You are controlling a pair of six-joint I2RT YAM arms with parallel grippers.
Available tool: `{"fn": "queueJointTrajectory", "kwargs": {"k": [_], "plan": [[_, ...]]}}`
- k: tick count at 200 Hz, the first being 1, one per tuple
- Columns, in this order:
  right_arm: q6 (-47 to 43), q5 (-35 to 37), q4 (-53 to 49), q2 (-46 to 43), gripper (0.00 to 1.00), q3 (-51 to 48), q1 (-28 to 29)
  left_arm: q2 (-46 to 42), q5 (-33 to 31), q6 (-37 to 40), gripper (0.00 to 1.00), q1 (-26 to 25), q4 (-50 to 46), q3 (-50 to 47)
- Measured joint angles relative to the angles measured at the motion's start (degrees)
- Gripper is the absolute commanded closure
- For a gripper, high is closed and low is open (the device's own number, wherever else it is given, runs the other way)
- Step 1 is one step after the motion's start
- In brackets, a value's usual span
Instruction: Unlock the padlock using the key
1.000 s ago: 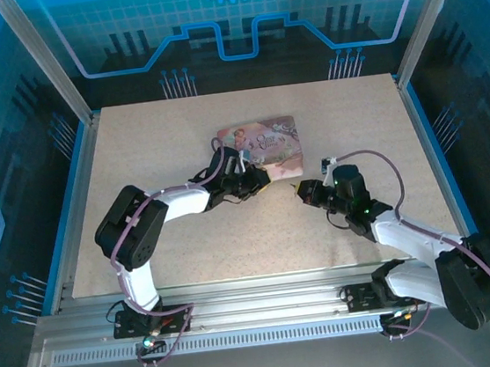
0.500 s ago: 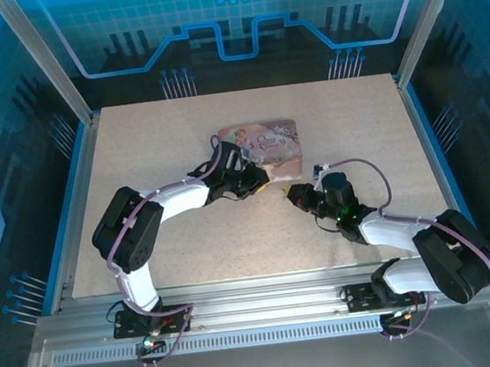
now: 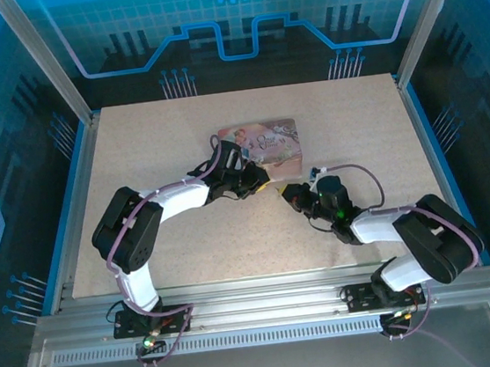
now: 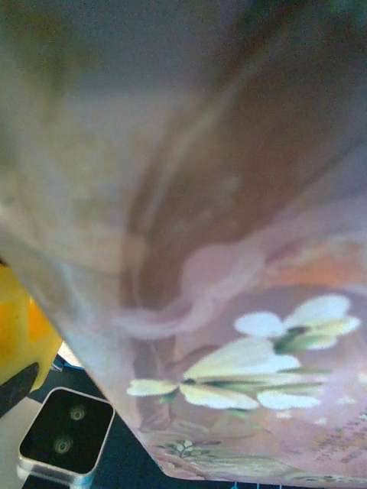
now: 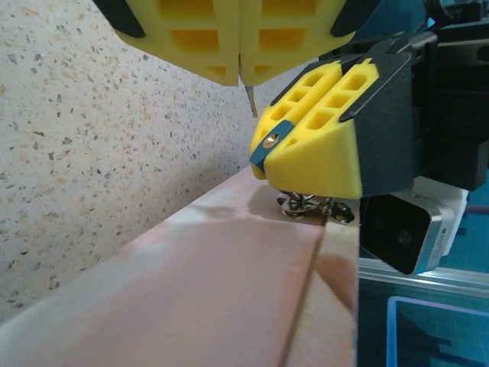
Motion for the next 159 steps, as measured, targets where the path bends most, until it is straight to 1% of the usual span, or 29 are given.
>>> {"fn": "queueJointTrajectory", "kwargs": {"k": [94, 159], "plan": [[8.3, 1.1, 14.2, 9.7, 1.0, -0.7, 1.0, 0.0, 0.0, -1.5, 0.95, 0.0, 1.3, 0.0], [10.9, 1.5, 19.7, 10.5, 1.0, -1.6, 1.1, 0.0, 0.0, -2.4, 0.94, 0.0, 2.4, 0.0]]}}
